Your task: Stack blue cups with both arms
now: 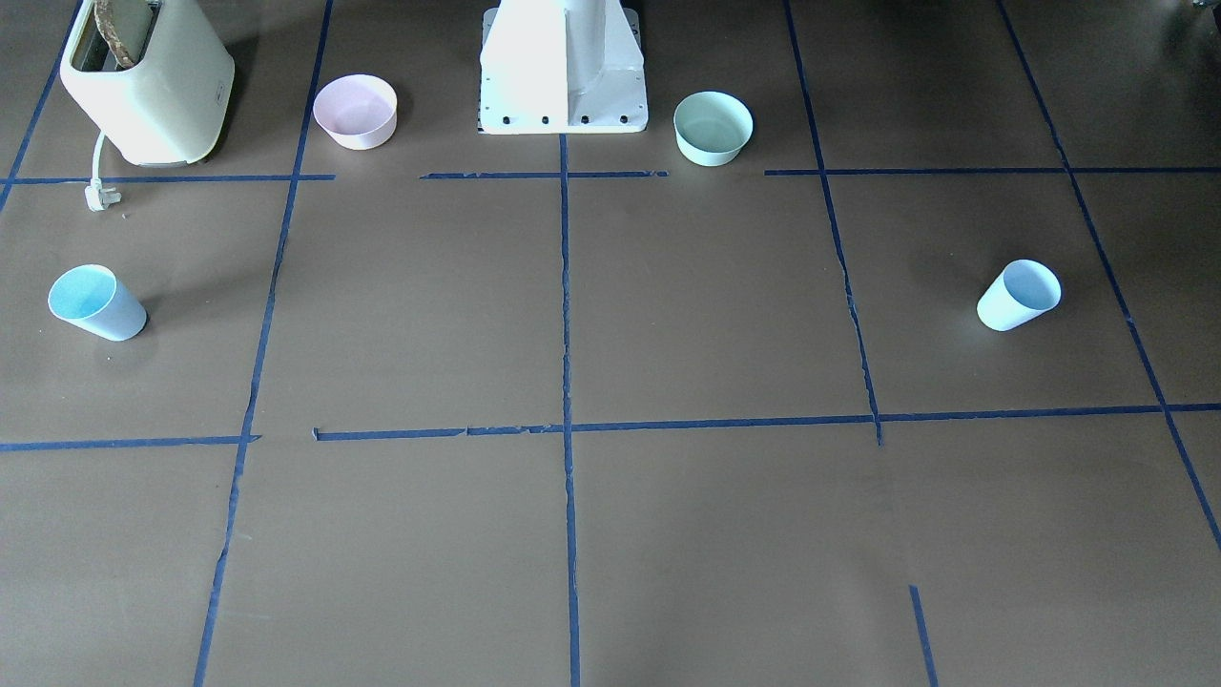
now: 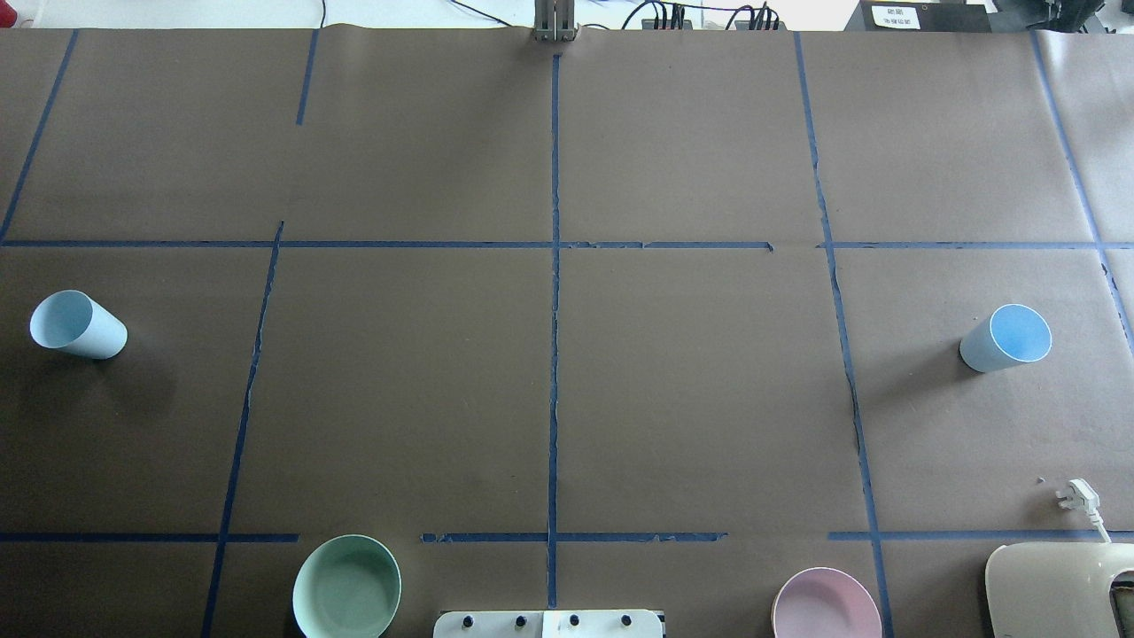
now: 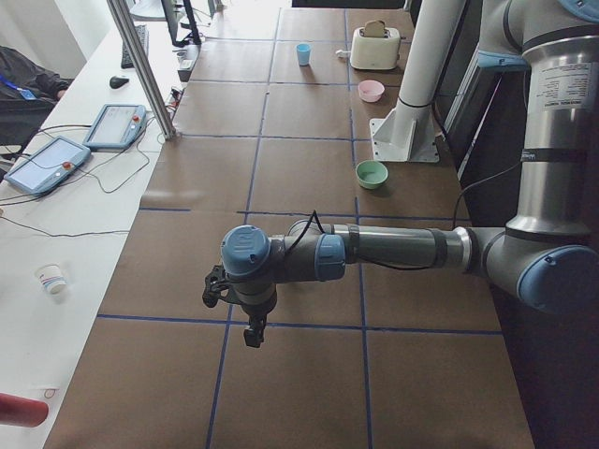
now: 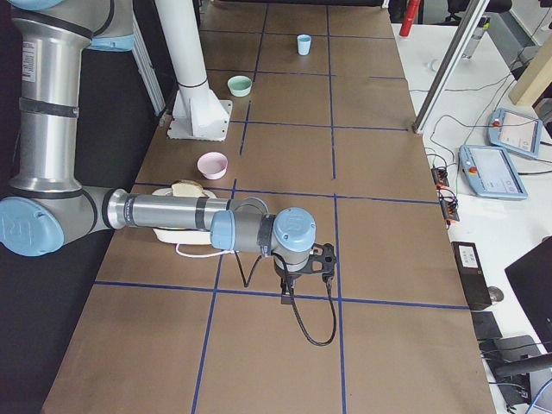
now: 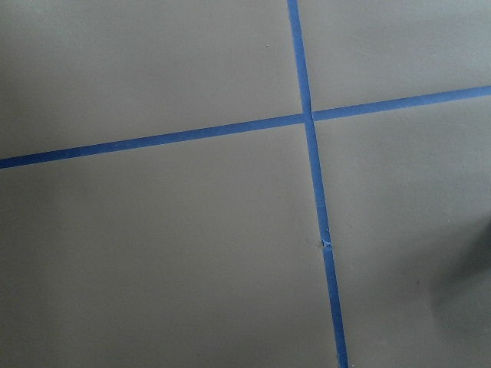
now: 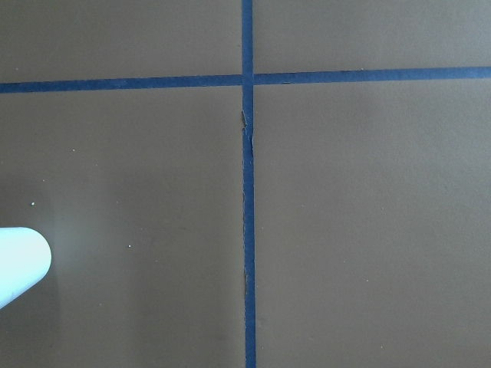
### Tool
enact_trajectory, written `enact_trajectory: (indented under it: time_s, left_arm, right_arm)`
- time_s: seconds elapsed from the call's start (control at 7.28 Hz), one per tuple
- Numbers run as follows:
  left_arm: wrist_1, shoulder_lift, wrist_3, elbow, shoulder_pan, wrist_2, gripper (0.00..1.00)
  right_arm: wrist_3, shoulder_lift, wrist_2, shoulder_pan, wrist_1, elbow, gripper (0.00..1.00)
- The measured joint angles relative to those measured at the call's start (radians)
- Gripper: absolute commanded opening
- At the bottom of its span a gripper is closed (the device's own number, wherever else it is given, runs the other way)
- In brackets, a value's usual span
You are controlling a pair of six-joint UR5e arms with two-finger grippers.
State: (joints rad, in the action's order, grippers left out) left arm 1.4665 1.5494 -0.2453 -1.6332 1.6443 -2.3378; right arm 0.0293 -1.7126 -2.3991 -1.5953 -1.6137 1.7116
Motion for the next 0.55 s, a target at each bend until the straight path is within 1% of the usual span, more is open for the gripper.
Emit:
enact_trajectory:
  time_s: [0.55]
  left_arm:
    - [0.006,-0.013,-0.004,0.000,0.000,0.000,1.00]
  right_arm:
    - [-0.013,-0.002,0.003,0.000,0.027,-0.003,1.00]
